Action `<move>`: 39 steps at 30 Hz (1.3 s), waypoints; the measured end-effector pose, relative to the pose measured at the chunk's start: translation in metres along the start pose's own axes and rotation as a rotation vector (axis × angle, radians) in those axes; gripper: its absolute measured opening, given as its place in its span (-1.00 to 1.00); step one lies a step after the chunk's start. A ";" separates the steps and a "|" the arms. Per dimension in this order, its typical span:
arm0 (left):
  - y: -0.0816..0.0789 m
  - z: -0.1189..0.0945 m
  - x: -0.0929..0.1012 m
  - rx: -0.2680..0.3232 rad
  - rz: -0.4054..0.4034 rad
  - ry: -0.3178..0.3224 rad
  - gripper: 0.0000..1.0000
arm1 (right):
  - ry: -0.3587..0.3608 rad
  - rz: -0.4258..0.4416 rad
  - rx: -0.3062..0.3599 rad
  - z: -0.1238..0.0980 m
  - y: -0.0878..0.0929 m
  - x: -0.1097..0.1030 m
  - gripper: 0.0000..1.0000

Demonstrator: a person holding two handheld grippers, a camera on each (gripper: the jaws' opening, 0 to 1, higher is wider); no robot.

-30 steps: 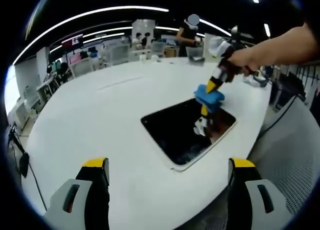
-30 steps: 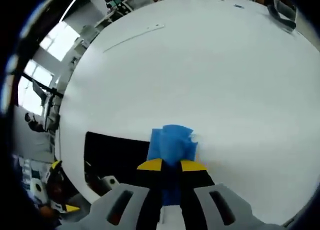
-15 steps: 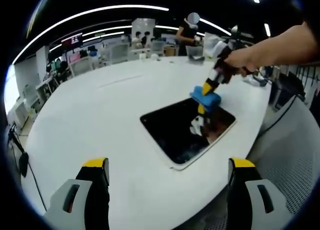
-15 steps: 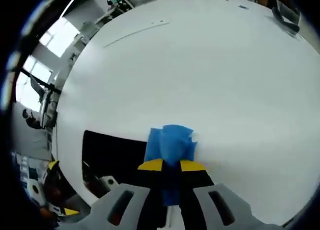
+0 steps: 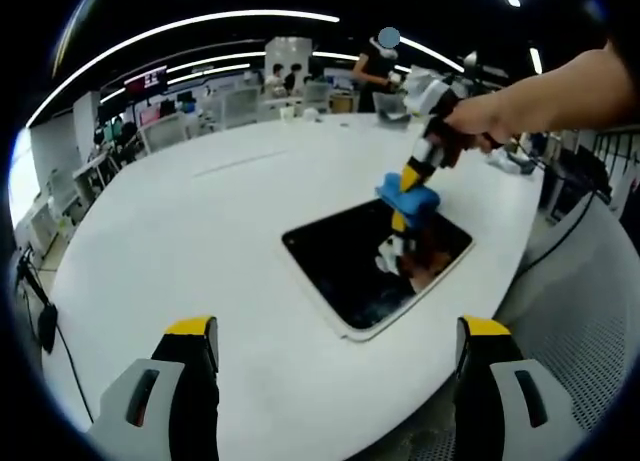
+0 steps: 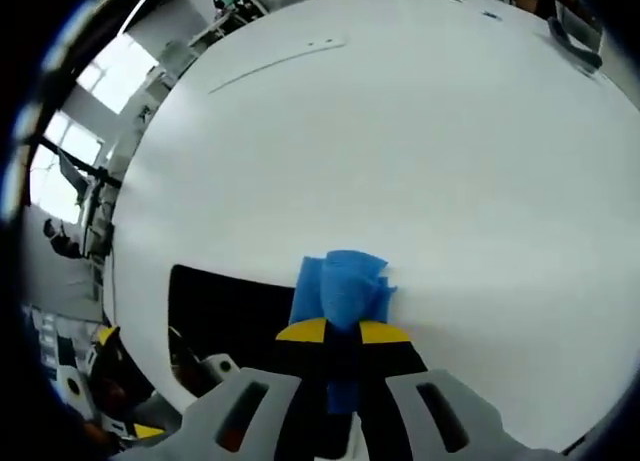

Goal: Wipe the mirror surface with the cleaning cloth until all visible marks leave the cleaned area.

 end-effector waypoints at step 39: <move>-0.002 -0.001 0.001 0.017 0.007 0.001 0.99 | -0.028 -0.027 -0.011 0.018 -0.003 -0.044 -0.91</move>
Point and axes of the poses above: the point that each gripper's makers call its tool centre point, and the gripper's own axes: z roughly forward along the fingers, x roughly to its right, y roughly out of its underside, the point moved 8 cm from there along -z, roughly backward along the fingers, and after that the axes turned 5 degrees about -y, right-handed, at the moved point
